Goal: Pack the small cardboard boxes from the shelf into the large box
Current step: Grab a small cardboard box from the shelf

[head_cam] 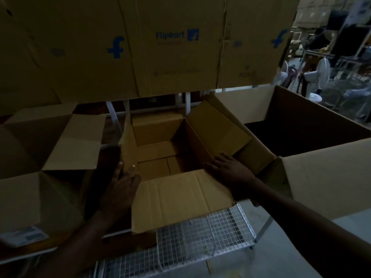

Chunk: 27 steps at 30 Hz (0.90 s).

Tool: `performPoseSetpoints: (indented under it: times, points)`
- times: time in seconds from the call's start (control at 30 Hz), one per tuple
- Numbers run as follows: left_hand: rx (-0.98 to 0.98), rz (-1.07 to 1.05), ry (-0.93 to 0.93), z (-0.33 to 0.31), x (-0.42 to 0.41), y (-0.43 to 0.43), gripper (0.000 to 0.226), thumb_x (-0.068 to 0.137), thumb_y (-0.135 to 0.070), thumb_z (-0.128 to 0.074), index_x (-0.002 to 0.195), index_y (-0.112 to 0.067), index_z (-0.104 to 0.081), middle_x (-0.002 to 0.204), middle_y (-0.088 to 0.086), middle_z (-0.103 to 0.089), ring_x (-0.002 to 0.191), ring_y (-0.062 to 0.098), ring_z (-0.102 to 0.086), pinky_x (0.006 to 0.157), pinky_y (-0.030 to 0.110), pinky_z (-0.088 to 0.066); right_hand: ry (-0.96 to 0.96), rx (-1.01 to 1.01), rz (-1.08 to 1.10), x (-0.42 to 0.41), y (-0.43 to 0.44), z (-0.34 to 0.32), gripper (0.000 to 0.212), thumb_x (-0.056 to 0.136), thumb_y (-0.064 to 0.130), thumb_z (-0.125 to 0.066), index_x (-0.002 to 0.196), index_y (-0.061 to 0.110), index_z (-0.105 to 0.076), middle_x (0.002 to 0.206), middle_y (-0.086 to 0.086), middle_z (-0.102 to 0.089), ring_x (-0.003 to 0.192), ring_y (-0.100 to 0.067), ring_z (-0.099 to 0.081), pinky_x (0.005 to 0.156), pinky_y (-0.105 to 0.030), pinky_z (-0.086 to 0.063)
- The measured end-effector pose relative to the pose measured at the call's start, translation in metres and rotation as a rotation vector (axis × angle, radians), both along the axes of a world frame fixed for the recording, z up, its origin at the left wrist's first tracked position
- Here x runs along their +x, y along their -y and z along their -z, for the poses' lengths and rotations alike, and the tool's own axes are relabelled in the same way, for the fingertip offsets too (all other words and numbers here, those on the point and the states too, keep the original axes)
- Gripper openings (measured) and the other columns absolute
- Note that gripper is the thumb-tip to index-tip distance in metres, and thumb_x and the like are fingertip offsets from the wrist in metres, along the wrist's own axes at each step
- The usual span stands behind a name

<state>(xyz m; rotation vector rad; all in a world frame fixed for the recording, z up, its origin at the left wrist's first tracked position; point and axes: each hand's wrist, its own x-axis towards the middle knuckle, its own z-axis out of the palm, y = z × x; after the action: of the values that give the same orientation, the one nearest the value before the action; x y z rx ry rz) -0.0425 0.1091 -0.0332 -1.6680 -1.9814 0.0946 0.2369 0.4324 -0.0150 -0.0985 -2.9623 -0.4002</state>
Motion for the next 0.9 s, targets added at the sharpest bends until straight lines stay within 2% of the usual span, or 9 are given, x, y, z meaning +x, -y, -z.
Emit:
performPoseSetpoints:
  times: [0.1,0.17,0.27,0.33,0.43,0.53,0.6,0.77,0.9]
  points:
    - [-0.036,-0.071,-0.113,-0.013,0.003,0.004,0.036,0.091,-0.023,-0.055,0.107,0.004,-0.072,0.107,0.025,-0.073,0.117,0.046,-0.065,0.109,0.072,-0.031,0.026,0.022,-0.082,-0.012,-0.008,-0.012,0.046,0.094,0.033,-0.032,0.127,0.012,-0.057,0.115,-0.009,-0.065,0.101,-0.028,-0.061,0.091,-0.044,-0.048]
    - [-0.072,-0.094,-0.126,-0.022,0.0,0.007,0.027,0.086,-0.021,-0.055,0.09,-0.002,-0.074,0.087,0.02,-0.074,0.098,0.042,-0.07,0.106,0.063,-0.033,0.07,-0.015,-0.082,-0.021,-0.012,-0.018,0.049,0.095,0.037,-0.028,0.12,0.014,-0.063,0.116,-0.008,-0.066,0.103,-0.028,-0.061,0.09,-0.042,-0.046]
    - [-0.164,-0.117,-0.074,-0.036,-0.008,0.007,0.026,0.082,-0.021,-0.051,0.076,-0.014,-0.075,0.07,0.006,-0.071,0.08,0.031,-0.069,0.105,0.052,-0.035,0.118,-0.179,0.041,-0.029,-0.012,-0.031,0.044,0.102,0.038,-0.028,0.129,0.02,-0.057,0.125,-0.007,-0.061,0.109,-0.025,-0.058,0.09,-0.04,-0.048]
    - [-0.171,-0.141,0.066,-0.044,-0.013,0.007,0.026,0.083,-0.029,-0.054,0.085,-0.021,-0.079,0.085,0.001,-0.078,0.101,0.028,-0.073,0.109,0.051,-0.034,0.134,-0.29,0.131,-0.027,-0.013,-0.041,0.038,0.104,0.036,-0.033,0.132,0.022,-0.054,0.123,-0.007,-0.06,0.103,-0.023,-0.06,0.085,-0.04,-0.052]
    - [-0.099,-0.184,0.263,-0.054,-0.015,0.006,0.037,0.093,-0.04,-0.046,0.111,-0.028,-0.076,0.117,-0.007,-0.076,0.13,0.019,-0.062,0.115,0.051,-0.028,0.118,-0.371,0.169,-0.02,-0.016,-0.06,0.034,0.105,0.036,-0.036,0.129,0.024,-0.057,0.123,-0.003,-0.061,0.103,-0.019,-0.061,0.085,-0.036,-0.052]
    - [-0.09,-0.238,0.338,-0.068,-0.002,0.003,0.037,0.098,-0.048,-0.044,0.126,-0.036,-0.065,0.129,-0.013,-0.069,0.132,0.012,-0.057,0.119,0.05,-0.017,0.129,-0.431,0.189,-0.012,-0.024,-0.078,0.034,0.106,0.03,-0.037,0.133,0.021,-0.056,0.13,-0.003,-0.059,0.112,-0.019,-0.059,0.09,-0.03,-0.047]
    - [-0.151,-0.242,0.277,-0.073,0.011,-0.003,0.043,0.098,-0.052,-0.041,0.131,-0.039,-0.064,0.129,-0.01,-0.07,0.13,0.014,-0.059,0.117,0.057,-0.025,0.142,-0.552,0.25,-0.009,-0.024,-0.088,0.036,0.106,0.031,-0.038,0.135,0.016,-0.054,0.131,-0.003,-0.057,0.117,-0.022,-0.057,0.092,-0.03,-0.044]
    - [-0.285,-0.358,0.383,-0.093,0.034,-0.01,0.076,0.079,-0.055,-0.008,0.126,-0.045,-0.066,0.134,-0.004,-0.064,0.131,0.016,-0.052,0.11,0.036,-0.017,0.227,-0.766,0.426,-0.002,-0.011,-0.094,0.038,0.101,0.044,-0.045,0.124,0.019,-0.059,0.122,-0.005,-0.061,0.104,-0.019,-0.06,0.088,-0.033,-0.046]
    - [-0.191,-0.375,0.468,-0.142,0.066,-0.004,0.056,0.099,-0.04,-0.017,0.126,-0.041,-0.065,0.144,-0.009,-0.059,0.133,0.019,-0.05,0.121,0.036,-0.018,0.097,-0.712,0.358,0.007,-0.004,-0.117,0.03,0.101,0.037,-0.048,0.118,0.018,-0.063,0.117,-0.006,-0.065,0.101,-0.018,-0.062,0.088,-0.033,-0.05]
